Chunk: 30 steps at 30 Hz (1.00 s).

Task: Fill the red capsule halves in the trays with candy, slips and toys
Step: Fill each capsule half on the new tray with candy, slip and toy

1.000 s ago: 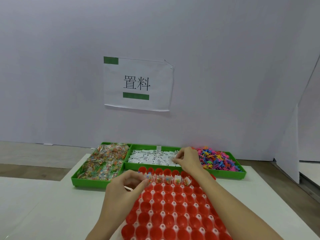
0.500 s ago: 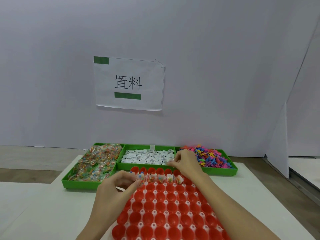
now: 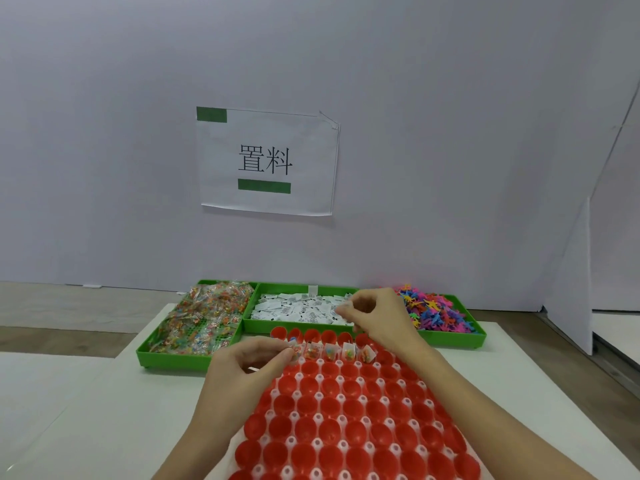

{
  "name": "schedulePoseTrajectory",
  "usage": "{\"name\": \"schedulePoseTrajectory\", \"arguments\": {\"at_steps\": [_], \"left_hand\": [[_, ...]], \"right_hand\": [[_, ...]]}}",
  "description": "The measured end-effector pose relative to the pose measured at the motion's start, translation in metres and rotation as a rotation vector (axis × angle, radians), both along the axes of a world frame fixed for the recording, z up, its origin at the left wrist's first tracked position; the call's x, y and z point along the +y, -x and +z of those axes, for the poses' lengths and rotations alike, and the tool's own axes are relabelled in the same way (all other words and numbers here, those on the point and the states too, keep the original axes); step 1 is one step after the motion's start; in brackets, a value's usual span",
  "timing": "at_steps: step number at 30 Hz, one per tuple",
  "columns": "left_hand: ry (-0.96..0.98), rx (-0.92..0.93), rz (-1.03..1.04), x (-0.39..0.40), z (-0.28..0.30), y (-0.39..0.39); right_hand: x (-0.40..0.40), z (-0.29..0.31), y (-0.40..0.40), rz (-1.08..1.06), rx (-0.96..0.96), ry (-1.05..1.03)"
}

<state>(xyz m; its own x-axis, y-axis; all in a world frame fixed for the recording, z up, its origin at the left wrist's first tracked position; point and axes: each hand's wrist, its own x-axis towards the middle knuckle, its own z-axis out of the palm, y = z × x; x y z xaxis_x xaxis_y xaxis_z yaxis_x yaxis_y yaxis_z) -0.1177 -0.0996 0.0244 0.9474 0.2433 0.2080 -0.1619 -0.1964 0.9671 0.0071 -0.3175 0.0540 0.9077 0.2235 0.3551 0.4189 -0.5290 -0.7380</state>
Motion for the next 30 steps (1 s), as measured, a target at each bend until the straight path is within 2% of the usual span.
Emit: {"name": "schedulePoseTrajectory", "arguments": {"at_steps": [6, 10, 12, 15, 20, 24, 30], "left_hand": [[0.205, 0.059, -0.132, -0.011, 0.009, 0.007], [0.236, 0.051, -0.158, -0.022, 0.009, 0.011], [0.244, 0.044, -0.188, -0.027, 0.01, 0.013], [0.212, 0.036, -0.249, -0.033, 0.011, 0.017], [0.276, 0.021, -0.171, -0.04, 0.006, 0.018], [0.345, 0.035, -0.123, -0.043, 0.004, 0.018], [0.166, -0.026, -0.15, -0.045, 0.008, 0.021]], "right_hand": [[-0.015, 0.003, 0.073, 0.131, 0.135, -0.253], [-0.026, -0.004, 0.101, 0.159, 0.29, -0.333], [-0.024, -0.005, 0.108, 0.144, 0.311, -0.354], [-0.016, -0.003, 0.113, 0.112, 0.323, -0.491], [-0.006, -0.005, 0.121, 0.175, 0.365, -0.585], [-0.001, -0.006, 0.124, 0.206, 0.347, -0.619], [-0.003, -0.008, 0.122, 0.153, 0.23, -0.505]]}}
